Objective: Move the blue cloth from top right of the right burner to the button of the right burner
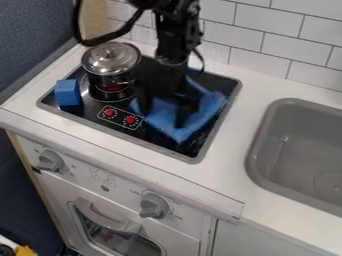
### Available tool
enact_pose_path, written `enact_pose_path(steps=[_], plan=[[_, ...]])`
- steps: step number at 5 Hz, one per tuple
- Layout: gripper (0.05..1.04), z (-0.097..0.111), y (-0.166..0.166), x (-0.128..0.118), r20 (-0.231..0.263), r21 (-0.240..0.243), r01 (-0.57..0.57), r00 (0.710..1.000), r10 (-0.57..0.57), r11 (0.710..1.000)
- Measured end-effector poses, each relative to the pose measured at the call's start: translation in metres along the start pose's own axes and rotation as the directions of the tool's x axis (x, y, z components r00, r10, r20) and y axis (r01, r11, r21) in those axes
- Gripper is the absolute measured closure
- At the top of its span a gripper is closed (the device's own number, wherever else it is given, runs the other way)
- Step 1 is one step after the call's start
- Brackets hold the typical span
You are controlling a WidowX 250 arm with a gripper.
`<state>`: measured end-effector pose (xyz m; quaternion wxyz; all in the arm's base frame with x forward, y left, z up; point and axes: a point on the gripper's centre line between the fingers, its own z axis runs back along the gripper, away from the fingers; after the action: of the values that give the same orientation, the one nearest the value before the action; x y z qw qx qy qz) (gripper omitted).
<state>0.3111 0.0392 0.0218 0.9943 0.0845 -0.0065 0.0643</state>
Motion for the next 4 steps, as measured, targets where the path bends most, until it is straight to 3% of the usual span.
enact_pose_path(steps=[2,3,4], plan=[[0.084,-0.002,0.015,-0.031,-0.042,-0.022,-0.063,0.997,0.062,0.998],[0.084,-0.001,0.017,-0.035,-0.048,0.005,-0.067,0.997,0.067,0.998],[0.084,0.009,0.022,-0.035,-0.031,-0.031,-0.075,0.997,0.074,0.997]])
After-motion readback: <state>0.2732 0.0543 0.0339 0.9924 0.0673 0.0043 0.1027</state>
